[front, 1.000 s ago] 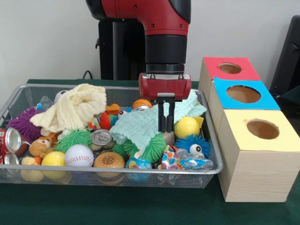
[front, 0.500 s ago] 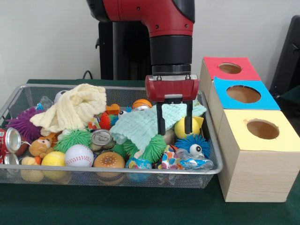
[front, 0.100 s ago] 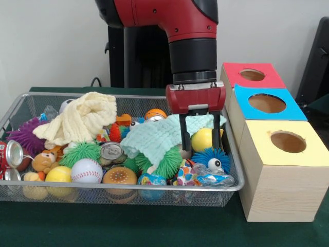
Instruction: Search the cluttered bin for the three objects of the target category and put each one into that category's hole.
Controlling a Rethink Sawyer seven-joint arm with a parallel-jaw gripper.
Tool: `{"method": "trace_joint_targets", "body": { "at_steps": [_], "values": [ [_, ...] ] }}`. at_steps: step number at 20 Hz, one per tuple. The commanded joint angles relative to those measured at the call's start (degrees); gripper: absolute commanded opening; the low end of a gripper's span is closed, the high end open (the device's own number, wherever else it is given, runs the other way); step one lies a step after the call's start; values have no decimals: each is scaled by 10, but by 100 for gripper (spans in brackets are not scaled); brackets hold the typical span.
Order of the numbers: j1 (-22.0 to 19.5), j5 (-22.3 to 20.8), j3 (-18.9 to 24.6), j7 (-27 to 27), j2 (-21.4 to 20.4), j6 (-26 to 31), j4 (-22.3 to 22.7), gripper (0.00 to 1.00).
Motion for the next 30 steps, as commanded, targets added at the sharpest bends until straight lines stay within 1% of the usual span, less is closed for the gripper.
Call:
{"method": "trace_joint_targets", "body": {
  "at_steps": [1,6,8,9,13,19,22,25,30],
  "values": [
    [-58,-62,101,28,42,7,-41,100],
    [-94,-93,153,8,49,27,-54,100],
    [-108,-107,178,0,60,35,-62,100],
    [-117,-116,194,-5,72,39,-67,100],
    [-131,-130,220,-16,101,61,-84,100],
    [-134,-155,232,-7,130,46,-98,100],
    [-126,-163,218,-11,133,56,-105,100],
    [-124,-179,203,-16,149,58,-117,100],
    [-117,-200,178,-16,154,59,-126,100]
  ]
}}
